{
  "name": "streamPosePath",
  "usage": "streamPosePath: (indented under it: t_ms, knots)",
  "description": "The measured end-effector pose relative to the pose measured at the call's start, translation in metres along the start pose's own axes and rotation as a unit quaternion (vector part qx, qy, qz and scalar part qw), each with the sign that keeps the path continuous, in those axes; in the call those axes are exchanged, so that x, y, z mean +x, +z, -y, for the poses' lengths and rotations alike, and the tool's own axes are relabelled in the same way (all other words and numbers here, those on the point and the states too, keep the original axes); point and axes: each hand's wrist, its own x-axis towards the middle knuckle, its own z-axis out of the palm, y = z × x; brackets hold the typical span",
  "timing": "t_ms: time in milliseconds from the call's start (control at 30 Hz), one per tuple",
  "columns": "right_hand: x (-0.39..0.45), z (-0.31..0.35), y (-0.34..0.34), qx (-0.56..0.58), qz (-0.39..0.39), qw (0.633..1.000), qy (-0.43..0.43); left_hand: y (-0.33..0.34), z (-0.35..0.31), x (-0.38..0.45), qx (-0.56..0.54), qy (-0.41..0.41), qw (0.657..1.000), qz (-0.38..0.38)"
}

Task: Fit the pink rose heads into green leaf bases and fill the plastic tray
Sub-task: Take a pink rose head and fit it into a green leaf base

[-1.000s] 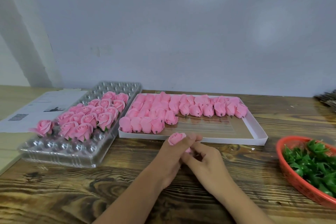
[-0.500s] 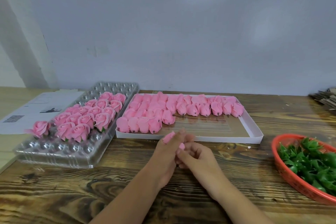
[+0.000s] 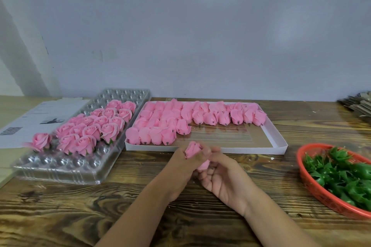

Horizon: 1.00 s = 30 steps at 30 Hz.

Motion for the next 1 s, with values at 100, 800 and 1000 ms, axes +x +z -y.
streamPosePath:
  t_ms: [100,800,1000]
  knots:
    - [0.0,0.005,-0.003,0.023,-0.004,0.999,0.027,-0.006,-0.001,-0.001,0.026,0.02,0.999,0.023]
    - [-0.005,0.016,-0.009,-0.113,-0.113,0.982,0.105,-0.025,0.014,0.002,0.177,0.089,0.979,-0.036]
    - [-0.04,0.046,-0.019,-0.509,-0.262,0.816,-0.08,-0.024,0.014,0.004,0.112,0.057,0.988,-0.091]
